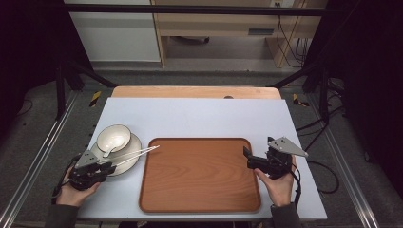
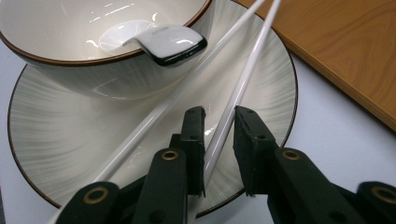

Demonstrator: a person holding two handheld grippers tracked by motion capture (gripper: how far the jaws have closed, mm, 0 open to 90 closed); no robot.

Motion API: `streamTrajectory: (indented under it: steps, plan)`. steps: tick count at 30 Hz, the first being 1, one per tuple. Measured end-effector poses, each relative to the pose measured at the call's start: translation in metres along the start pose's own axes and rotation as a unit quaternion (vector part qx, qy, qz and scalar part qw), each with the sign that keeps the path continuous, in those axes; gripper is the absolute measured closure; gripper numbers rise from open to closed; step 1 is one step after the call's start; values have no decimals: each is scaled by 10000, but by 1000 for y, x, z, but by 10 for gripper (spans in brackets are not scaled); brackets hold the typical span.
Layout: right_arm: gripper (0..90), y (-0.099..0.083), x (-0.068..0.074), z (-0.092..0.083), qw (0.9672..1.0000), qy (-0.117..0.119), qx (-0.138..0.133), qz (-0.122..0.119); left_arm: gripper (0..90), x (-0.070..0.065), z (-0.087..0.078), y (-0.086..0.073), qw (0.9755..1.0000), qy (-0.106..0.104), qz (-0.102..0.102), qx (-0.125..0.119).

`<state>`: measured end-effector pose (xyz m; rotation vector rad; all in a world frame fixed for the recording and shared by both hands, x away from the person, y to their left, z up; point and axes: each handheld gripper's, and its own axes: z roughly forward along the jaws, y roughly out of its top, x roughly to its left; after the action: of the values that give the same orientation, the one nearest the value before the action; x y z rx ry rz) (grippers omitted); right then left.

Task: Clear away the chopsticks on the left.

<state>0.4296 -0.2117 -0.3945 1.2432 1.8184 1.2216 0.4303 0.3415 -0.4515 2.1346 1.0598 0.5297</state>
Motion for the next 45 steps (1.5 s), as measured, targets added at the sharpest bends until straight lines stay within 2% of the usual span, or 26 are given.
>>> streamTrajectory:
  steps: [6,13,18,25,28,30,38,45]
  plan:
    - [84,0,0,1,10000,2,21,0,783,-2,0,1,10000,-62,9,64]
    - [83,0,1,1,10000,9,18,-16,827,-5,0,2,9999,-35,6,131]
    - [83,0,0,1,10000,-1,21,-6,827,-6,1,4,9998,2,-55,175]
    - [83,0,0,1,10000,11,15,-5,767,-9,9,12,9993,5,-356,116]
    - [83,0,1,1,10000,14,23,-13,767,-10,13,14,9991,38,-419,92]
    - [84,0,1,2,10000,16,21,-29,776,-10,17,17,9985,56,-536,75]
    - [83,0,1,2,10000,16,20,-31,811,-9,21,18,9981,72,-597,92]
    - [83,0,1,1,10000,14,20,-19,838,-15,19,18,9987,87,-497,97]
